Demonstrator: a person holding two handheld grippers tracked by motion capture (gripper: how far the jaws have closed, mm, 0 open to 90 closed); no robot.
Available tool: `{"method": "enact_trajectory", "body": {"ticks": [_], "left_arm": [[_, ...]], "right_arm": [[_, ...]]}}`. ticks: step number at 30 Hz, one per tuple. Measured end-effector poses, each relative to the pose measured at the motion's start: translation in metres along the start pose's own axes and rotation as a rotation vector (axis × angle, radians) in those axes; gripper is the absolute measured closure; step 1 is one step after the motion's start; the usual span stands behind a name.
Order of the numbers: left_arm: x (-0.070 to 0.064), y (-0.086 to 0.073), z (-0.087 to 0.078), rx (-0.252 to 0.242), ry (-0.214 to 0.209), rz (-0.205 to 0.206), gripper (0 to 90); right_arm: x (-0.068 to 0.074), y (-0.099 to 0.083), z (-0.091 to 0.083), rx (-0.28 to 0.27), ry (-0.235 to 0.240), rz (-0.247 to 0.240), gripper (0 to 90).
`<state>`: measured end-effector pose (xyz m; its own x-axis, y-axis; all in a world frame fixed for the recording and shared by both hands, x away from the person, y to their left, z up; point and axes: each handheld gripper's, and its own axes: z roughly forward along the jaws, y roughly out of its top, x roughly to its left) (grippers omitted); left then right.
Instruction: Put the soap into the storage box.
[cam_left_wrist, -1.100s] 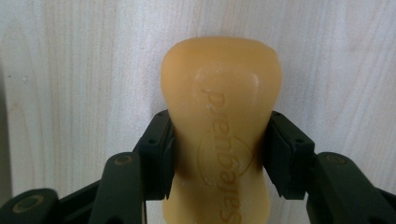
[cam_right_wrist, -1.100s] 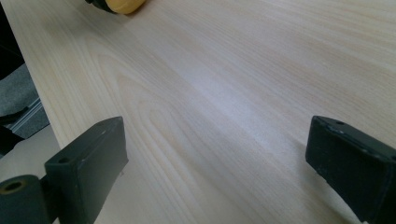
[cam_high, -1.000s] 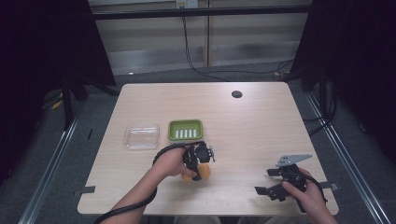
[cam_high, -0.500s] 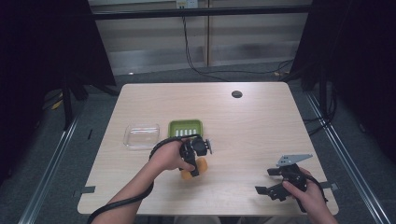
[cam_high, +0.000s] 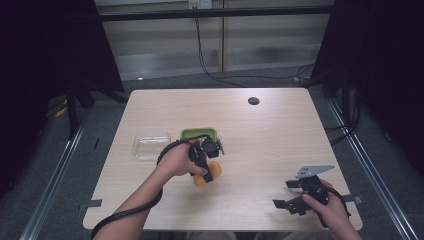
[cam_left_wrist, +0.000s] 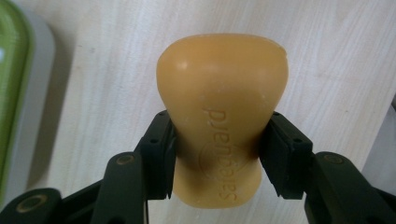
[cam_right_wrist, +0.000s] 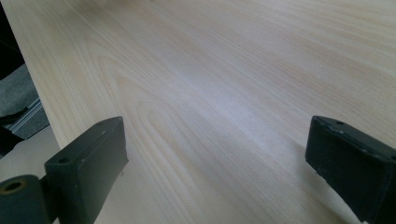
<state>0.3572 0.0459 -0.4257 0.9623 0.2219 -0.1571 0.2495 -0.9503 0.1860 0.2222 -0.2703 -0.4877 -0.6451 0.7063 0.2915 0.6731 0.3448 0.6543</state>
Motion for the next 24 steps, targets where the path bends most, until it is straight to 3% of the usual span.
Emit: {"method": "enact_trajectory", "body": {"ticks": [13, 16, 24], "left_arm": [[0.007, 0.002, -0.010, 0.011, 0.006, -0.033, 49.9], [0.010, 0.002, -0.013, 0.016, 0.018, -0.019, 49.9], [0.016, -0.001, -0.021, 0.014, 0.017, -0.052, 50.0]], "right_arm": [[0.001, 0.000, 0.000, 0.000, -0.001, -0.003, 5.1], [0.001, 0.001, 0.000, -0.002, -0.003, -0.005, 5.1], [0.002, 0.001, 0.000, 0.002, -0.003, -0.013, 5.1]]}}
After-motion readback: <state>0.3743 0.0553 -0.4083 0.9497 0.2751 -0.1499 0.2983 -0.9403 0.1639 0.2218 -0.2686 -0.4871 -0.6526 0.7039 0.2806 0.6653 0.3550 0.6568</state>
